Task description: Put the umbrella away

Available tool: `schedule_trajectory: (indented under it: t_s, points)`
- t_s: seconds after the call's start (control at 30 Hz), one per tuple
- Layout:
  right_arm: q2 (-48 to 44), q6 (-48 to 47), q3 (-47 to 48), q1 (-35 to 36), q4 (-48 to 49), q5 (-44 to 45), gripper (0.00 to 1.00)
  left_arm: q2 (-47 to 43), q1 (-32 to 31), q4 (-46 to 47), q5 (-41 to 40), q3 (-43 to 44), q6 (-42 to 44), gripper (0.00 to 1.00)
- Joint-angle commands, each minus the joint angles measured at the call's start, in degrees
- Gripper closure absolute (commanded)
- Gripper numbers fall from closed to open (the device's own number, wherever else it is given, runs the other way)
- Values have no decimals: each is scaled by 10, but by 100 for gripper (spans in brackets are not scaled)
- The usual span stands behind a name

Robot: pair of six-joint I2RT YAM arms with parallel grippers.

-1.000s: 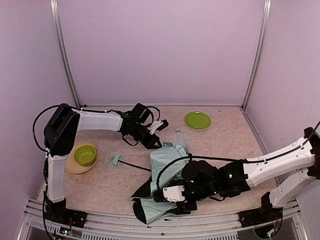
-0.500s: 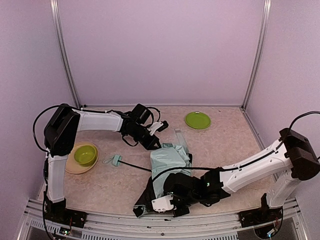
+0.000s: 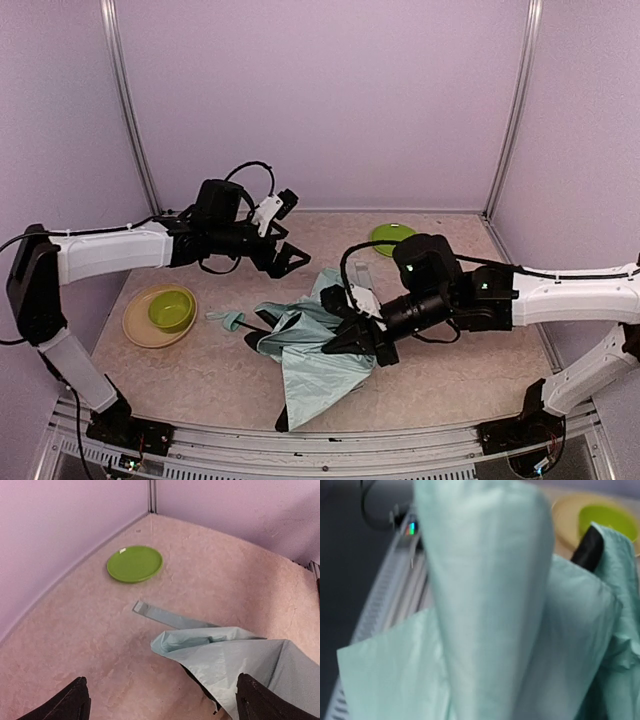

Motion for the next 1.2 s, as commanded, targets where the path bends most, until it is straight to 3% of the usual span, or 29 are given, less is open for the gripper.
schedule_trajectory:
  t_s: [0.0, 0.17, 0.3, 0.57, 0.93, 1.0, 1.13, 1.17]
  points:
    - [-19, 103, -4, -63, 39, -122, 100, -130, 0, 131, 9, -92, 20, 1]
    - [-2, 204, 8, -143, 73, -150, 100, -257, -28, 113, 85, -149, 48, 1]
    - [14, 268, 14, -191, 102, -163, 100, -290, -116, 26, 67, -148, 80, 1]
    - [53, 313, 9, -239, 110, -168, 100, -275, -216, -43, 44, -168, 62, 1]
    - [84, 310, 14, -266, 126, -191, 100, -141, -242, -103, -104, -142, 130, 5]
    - [85, 307, 11, -269, 127, -193, 100, -130, -242, -103, -115, -137, 134, 19]
    - [94, 304, 11, -273, 128, -190, 100, -125, -242, -113, -86, -117, 133, 85]
    - [100, 299, 14, -273, 120, -183, 94, -126, -242, -111, -82, -113, 128, 100]
